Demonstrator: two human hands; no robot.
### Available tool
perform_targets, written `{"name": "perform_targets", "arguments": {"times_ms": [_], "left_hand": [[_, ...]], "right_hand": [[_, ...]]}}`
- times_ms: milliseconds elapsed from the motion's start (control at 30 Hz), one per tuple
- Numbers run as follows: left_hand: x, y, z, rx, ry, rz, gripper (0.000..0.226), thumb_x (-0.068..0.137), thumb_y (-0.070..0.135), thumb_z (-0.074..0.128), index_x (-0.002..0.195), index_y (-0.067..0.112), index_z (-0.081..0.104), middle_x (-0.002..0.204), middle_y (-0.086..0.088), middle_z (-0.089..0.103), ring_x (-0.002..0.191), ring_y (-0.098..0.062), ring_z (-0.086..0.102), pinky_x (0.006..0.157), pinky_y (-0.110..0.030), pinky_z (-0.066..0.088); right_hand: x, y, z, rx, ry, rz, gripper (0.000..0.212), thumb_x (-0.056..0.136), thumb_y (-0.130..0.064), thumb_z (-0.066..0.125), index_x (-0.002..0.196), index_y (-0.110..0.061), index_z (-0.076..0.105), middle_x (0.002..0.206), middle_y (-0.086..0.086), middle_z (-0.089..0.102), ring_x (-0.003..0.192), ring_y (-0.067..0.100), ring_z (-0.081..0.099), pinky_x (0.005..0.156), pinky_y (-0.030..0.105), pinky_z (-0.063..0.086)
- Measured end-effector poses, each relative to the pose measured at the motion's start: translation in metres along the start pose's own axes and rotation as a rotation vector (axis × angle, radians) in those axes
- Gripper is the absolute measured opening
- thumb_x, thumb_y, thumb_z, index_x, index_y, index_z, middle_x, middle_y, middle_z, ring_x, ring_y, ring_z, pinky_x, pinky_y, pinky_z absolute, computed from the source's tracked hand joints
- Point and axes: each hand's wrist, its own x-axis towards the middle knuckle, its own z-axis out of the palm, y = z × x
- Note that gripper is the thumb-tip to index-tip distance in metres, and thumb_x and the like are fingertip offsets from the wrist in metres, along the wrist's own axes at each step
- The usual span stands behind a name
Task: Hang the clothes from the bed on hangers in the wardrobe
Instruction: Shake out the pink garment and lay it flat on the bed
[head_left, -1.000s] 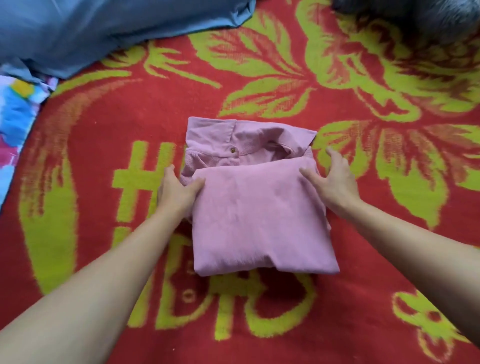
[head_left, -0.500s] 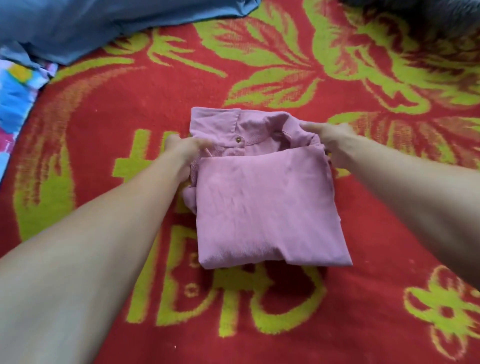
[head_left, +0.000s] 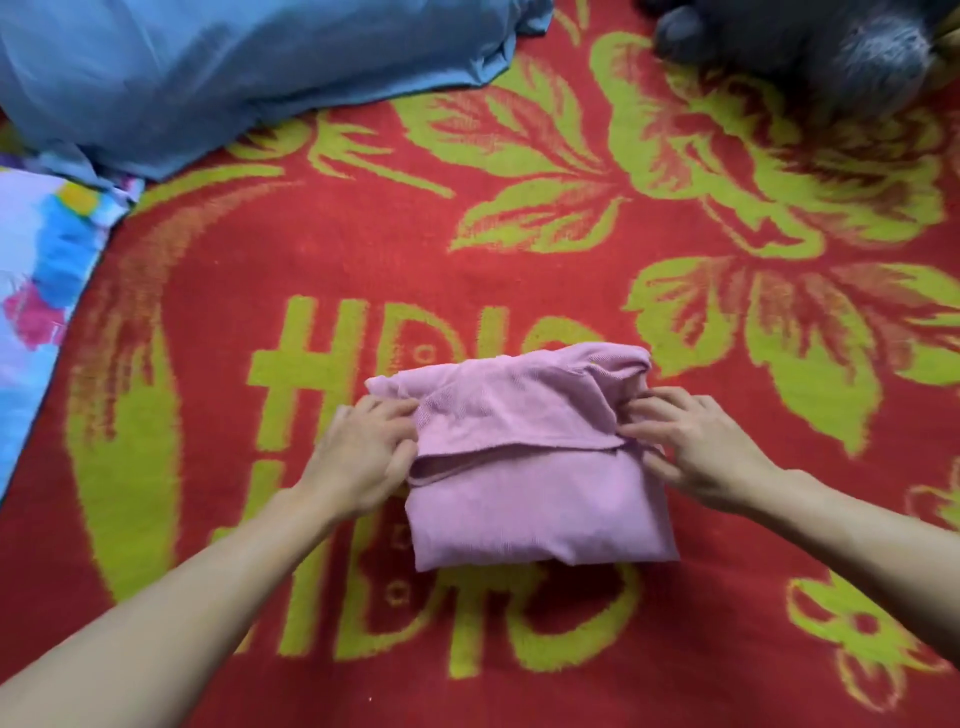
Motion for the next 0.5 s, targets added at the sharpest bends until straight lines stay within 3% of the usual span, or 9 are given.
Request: {"name": "perform_targets", "arguments": {"times_ms": [67,100,167,233,300,333,400,500], "left_hand": [[0.025,0.013,-0.009,-0.047,0.026,-0.169,0.045,0.09,0.051,0.039,0.058,0.02,0.045,0.073,0.003,0.057,0.089,-0.027,0.054,0.07,-0.036,0.032],[0.039,0.018,-0.011,-0.012,0.04,-0.193,0.045,0.09,0.055,0.046,0.06,0.021,0.045,0.074,0.002,0.053,0.09,-0.027,0.051,0.073,-0.036,0.032],[0.064,0.027,-0.011,0.049,0.047,-0.192,0.042,0.08,0.062,0.058,0.09,0.021,0.056,0.103,-0.003,0.054,0.108,-0.026,0.045,0.089,-0.039,0.033],[0.081,0.029,-0.008,0.032,-0.1,-0.2,0.086,0.068,0.07,0.066,0.137,0.025,0.041,0.143,-0.008,0.037,0.136,-0.025,0.028,0.11,-0.043,0.024],[0.086,0.032,0.001,0.007,-0.262,-0.184,0.116,0.061,0.072,0.07,0.152,0.026,0.013,0.153,-0.01,0.027,0.142,-0.027,0.023,0.115,-0.044,0.022],[0.084,0.034,0.005,0.021,-0.28,-0.171,0.12,0.061,0.071,0.072,0.153,0.024,0.01,0.149,-0.012,0.034,0.138,-0.029,0.031,0.111,-0.043,0.028],[0.075,0.041,0.008,0.065,-0.254,-0.179,0.116,0.06,0.068,0.074,0.15,0.019,0.019,0.135,-0.014,0.049,0.126,-0.032,0.045,0.099,-0.042,0.037],[0.055,0.051,0.003,0.125,-0.226,-0.183,0.077,0.057,0.065,0.076,0.115,0.02,0.052,0.111,-0.01,0.065,0.105,-0.033,0.059,0.071,-0.037,0.039]], "right_hand": [[0.021,-0.006,-0.011,-0.012,-0.035,0.109,0.052,0.084,-0.06,0.032,0.077,-0.028,0.072,0.093,-0.01,0.068,0.102,0.02,0.056,0.078,0.038,0.042],[0.035,-0.011,-0.019,-0.048,-0.005,0.16,0.06,0.082,-0.066,0.028,0.067,-0.023,0.068,0.084,-0.005,0.066,0.095,0.022,0.056,0.077,0.039,0.041],[0.066,-0.019,-0.034,-0.141,0.151,0.234,0.058,0.073,-0.072,0.036,0.07,-0.021,0.063,0.084,0.003,0.062,0.093,0.028,0.053,0.08,0.041,0.039],[0.094,-0.024,-0.04,-0.209,0.164,0.252,0.067,0.063,-0.073,0.052,0.107,-0.023,0.061,0.118,0.01,0.057,0.118,0.03,0.045,0.095,0.046,0.035],[0.111,-0.03,-0.038,-0.141,-0.081,0.191,0.099,0.06,-0.069,0.067,0.144,-0.028,0.033,0.151,0.011,0.033,0.141,0.029,0.026,0.109,0.047,0.03],[0.115,-0.033,-0.035,-0.098,-0.222,0.163,0.107,0.059,-0.065,0.072,0.148,-0.029,0.024,0.153,0.008,0.032,0.141,0.028,0.03,0.108,0.043,0.034],[0.109,-0.042,-0.031,-0.071,-0.38,0.155,0.1,0.058,-0.06,0.076,0.142,-0.028,0.031,0.136,0.005,0.055,0.12,0.031,0.054,0.091,0.038,0.048],[0.084,-0.055,-0.025,-0.181,-0.302,0.149,0.059,0.06,-0.056,0.07,0.107,-0.024,0.053,0.102,0.005,0.068,0.094,0.03,0.064,0.065,0.032,0.045]]}}
